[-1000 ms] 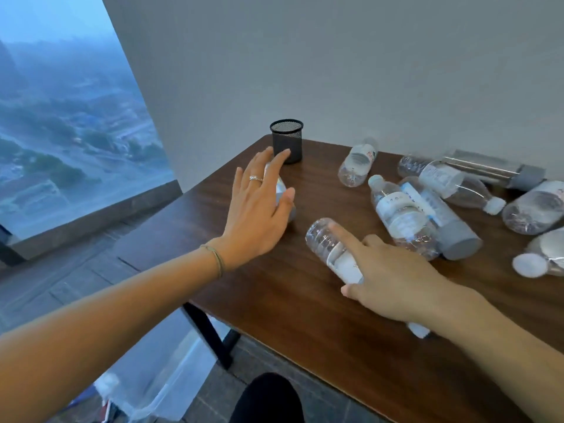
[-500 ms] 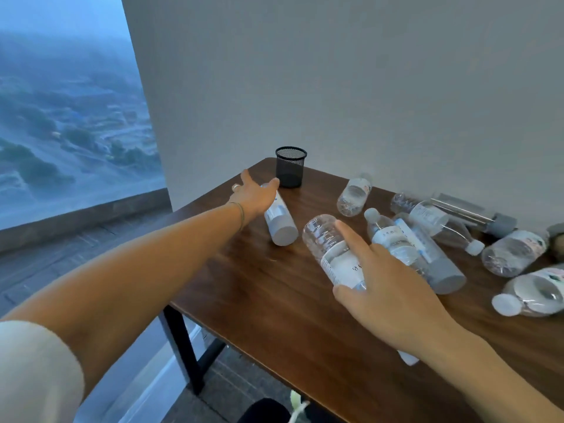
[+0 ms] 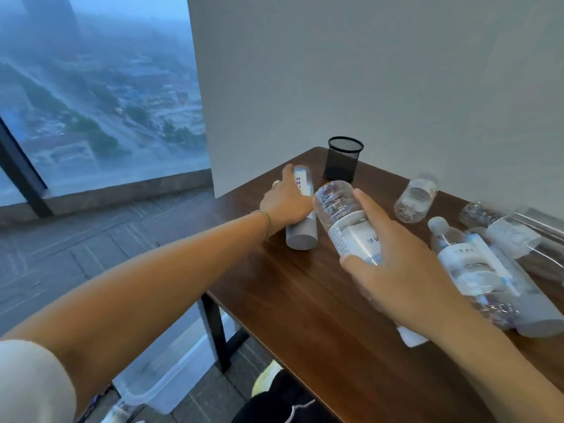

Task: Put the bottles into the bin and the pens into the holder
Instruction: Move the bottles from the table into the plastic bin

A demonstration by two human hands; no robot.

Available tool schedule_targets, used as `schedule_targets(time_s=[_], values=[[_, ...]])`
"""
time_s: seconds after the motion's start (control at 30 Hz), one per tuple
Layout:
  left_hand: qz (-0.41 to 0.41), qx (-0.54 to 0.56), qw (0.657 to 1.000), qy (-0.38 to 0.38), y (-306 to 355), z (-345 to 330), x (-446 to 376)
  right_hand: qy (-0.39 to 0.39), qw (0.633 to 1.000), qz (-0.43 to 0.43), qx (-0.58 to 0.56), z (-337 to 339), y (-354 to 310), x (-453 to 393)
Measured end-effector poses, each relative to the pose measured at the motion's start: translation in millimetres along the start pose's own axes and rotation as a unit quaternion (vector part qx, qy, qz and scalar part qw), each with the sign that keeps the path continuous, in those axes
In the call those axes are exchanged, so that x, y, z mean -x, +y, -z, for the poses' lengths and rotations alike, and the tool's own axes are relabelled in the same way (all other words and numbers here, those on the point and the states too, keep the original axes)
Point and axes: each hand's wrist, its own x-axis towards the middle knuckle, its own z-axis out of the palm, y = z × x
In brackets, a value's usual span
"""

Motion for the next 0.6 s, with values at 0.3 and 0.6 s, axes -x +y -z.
schedule_targets(time_s=[0.3,0.6], values=[[0.053,0.007,0.978,0.2,-114.3,164.2,50.0,-0.072,0.99,0.097,-0.072,-75.8,-103.6,-30.6],[0.211,0.052,0.941,0.26,-304.3,251.9,137.9,-0.2,0.946,0.184,-0.178,-212.9,-222.8,-45.5]])
